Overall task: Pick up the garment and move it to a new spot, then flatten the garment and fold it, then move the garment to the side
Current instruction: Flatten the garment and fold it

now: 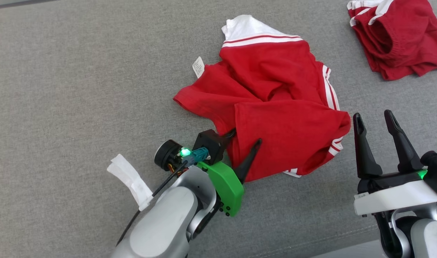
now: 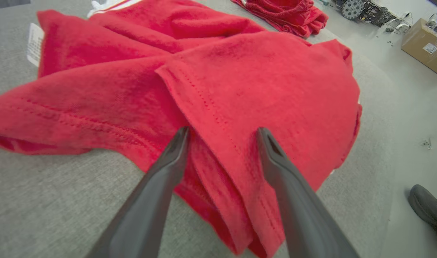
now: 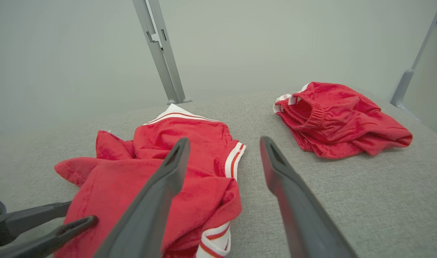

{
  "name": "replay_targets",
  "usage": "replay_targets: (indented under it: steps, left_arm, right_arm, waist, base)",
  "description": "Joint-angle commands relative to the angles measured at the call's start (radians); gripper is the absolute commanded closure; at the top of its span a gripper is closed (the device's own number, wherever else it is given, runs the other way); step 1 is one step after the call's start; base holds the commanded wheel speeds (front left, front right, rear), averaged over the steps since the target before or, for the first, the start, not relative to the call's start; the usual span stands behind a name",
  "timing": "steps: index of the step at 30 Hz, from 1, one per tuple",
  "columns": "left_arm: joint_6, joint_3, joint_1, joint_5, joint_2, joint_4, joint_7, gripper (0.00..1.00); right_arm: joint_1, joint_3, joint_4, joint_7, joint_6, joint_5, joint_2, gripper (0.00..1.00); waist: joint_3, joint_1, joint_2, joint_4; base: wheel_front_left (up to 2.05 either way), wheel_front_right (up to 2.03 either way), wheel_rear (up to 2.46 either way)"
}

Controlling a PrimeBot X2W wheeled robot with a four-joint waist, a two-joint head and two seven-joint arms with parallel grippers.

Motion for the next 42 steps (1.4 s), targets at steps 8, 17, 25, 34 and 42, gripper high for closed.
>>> replay_targets:
  steps: [8, 17, 25, 34, 42]
  left_arm:
    - [0.058, 0.032, -0.032, 0.062, 0.071, -0.099, -0.145, 1.00]
    - [0.208, 0.185, 0.122, 0.075, 0.308, -0.407, -0.074, 1.00]
    - [0.279, 0.249, 0.316, 0.041, 0.428, -0.516, -0.009, 1.00]
    - [0.231, 0.239, 0.404, -0.098, 0.261, -0.401, -0.199, 0.00]
    - [0.300, 0.357, 0.364, -0.041, 0.257, -0.426, -0.320, 0.00]
  right_arm:
    - [0.004, -0.042, 0.014, 0.004, 0.000, 0.000, 0.011, 0.00]
    - [0.019, -0.093, 0.008, 0.021, 0.000, 0.000, 0.013, 0.00]
    - [0.005, -0.108, -0.010, 0.049, 0.000, -0.008, 0.010, 0.00]
    - [0.006, -0.105, -0.059, 0.062, 0.000, -0.028, -0.005, 0.00]
    - [0.033, -0.075, -0.112, 0.094, 0.000, -0.049, -0.011, 0.00]
  waist:
    - [-0.010, 0.0000, 0.0000, 0.030]
    - [-0.041, 0.0000, 0.0000, 0.112]
    - [-0.033, 0.0000, 0.0000, 0.154]
    - [-0.056, 0.0000, 0.0000, 0.187]
    - [-0.112, 0.0000, 0.0000, 0.197]
  base:
    - [0.00, 0.00, 0.00]
    - [0.00, 0.00, 0.00]
    - [0.00, 0.00, 0.00]
    - [0.00, 0.00, 0.00]
    - [0.00, 0.00, 0.00]
